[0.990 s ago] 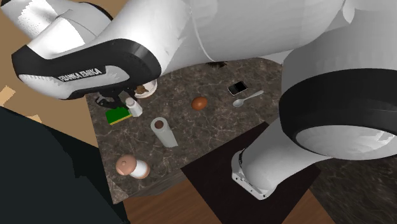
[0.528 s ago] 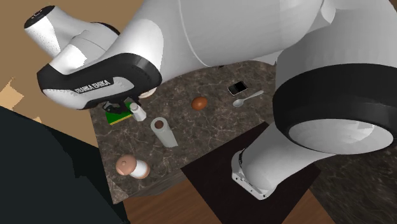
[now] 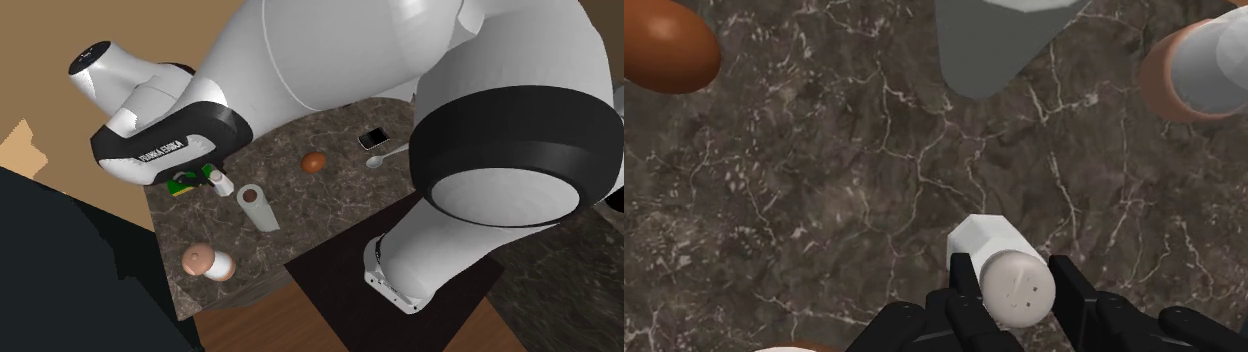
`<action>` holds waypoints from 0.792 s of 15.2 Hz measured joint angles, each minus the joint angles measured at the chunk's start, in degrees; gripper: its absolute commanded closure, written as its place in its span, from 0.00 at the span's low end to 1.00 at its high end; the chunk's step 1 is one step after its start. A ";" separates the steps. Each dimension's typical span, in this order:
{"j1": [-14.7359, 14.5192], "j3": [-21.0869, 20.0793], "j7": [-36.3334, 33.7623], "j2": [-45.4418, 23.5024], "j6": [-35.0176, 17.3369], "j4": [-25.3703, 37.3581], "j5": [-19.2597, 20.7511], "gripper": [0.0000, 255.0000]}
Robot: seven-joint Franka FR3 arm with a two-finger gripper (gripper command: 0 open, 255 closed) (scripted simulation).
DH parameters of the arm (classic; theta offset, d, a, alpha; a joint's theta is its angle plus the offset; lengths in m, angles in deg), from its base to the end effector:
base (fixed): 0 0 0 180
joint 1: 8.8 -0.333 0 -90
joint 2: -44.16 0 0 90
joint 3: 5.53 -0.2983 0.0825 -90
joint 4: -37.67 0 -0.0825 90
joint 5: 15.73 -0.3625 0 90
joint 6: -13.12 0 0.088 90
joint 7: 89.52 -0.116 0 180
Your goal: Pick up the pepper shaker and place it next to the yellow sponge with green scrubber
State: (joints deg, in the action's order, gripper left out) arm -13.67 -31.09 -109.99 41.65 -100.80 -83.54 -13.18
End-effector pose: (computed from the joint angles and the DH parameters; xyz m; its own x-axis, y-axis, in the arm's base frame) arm 0.4415 0.2547 0.3677 0.9709 0.1875 -0.1491 0.2002 -0.9769 0.0751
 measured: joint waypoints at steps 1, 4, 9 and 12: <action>-0.01 0.00 -0.11 -0.22 -0.78 -0.59 0.12 1.00; -0.10 0.00 -0.60 -1.36 -2.91 -1.70 0.69 1.00; -0.20 0.15 -1.43 -3.58 -6.52 -3.34 1.90 1.00; -0.30 0.29 -2.00 -5.04 -8.50 -4.04 2.72 1.00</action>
State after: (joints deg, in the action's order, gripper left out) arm -13.97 -30.80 -111.99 36.61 -109.29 -87.58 -10.46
